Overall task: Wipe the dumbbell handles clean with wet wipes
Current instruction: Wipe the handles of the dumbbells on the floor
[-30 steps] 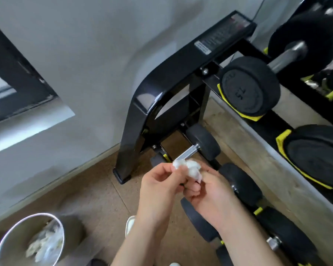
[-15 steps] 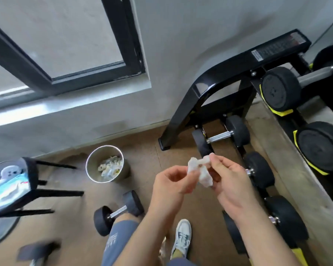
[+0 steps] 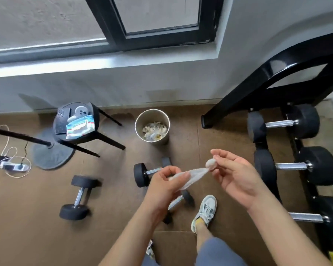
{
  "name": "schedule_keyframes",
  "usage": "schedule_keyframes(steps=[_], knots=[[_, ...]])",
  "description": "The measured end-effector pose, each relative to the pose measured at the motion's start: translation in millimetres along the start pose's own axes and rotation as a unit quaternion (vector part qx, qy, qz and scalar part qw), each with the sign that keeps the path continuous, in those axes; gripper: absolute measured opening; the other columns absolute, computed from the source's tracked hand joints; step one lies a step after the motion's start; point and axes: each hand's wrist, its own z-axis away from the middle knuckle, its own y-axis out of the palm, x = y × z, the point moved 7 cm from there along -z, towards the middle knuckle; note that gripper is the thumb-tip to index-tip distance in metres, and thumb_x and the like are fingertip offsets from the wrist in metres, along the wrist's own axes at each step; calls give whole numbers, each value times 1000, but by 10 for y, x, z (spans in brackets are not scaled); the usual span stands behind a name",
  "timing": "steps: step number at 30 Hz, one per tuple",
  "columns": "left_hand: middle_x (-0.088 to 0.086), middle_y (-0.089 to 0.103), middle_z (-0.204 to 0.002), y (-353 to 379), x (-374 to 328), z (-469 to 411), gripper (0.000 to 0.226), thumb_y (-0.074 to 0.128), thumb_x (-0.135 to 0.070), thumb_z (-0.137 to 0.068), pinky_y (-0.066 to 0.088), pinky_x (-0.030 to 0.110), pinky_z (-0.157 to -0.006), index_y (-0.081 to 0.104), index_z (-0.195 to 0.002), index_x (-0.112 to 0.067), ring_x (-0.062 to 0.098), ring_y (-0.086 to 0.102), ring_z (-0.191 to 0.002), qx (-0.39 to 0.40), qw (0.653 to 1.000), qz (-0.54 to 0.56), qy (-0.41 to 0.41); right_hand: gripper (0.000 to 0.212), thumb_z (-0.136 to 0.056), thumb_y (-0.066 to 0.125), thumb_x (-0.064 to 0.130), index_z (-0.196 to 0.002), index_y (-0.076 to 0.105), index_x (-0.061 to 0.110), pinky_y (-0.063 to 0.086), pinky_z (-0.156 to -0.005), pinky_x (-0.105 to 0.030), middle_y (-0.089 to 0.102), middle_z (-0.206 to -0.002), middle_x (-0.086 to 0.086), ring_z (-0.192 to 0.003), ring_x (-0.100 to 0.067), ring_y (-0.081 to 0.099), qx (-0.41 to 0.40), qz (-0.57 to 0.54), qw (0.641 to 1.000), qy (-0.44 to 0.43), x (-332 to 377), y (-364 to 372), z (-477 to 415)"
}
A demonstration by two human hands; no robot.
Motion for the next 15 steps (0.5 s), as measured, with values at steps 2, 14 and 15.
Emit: schedule_keyframes(steps=[2, 14, 15], knots=[[-7, 53, -59, -408, 94, 134, 18, 79, -24, -80, 33, 14, -46, 65, -75, -12, 2, 41, -48, -16, 993, -118, 7, 17, -95, 49, 1, -104, 63, 6, 43, -46, -16, 57, -68, -8, -56, -11, 54, -32, 25, 999, -14, -297, 203, 1], [5, 54, -61, -2665, 212, 1158, 4, 64, -11, -75, 51, 25, -49, 61, -74, -9, 15, 55, -55, -26, 963, 270, -1, 17, -79, 77, 34, -86, 77, 19, 38, -64, -24, 62, -70, -2, -66, -13, 49, 209, 515, 831, -21, -2245, 2358, 442], [5, 54, -61, -2809, 203, 1240, 4, 64, -11, -74, 50, 25, -50, 62, -71, -11, 15, 54, -56, -35, 959, 283, 4, 22, -76, 78, 41, -85, 76, 22, 37, -64, -27, 58, -70, -4, -67, -16, 46, 222, 539, 812, -26, -2323, 2478, 466]])
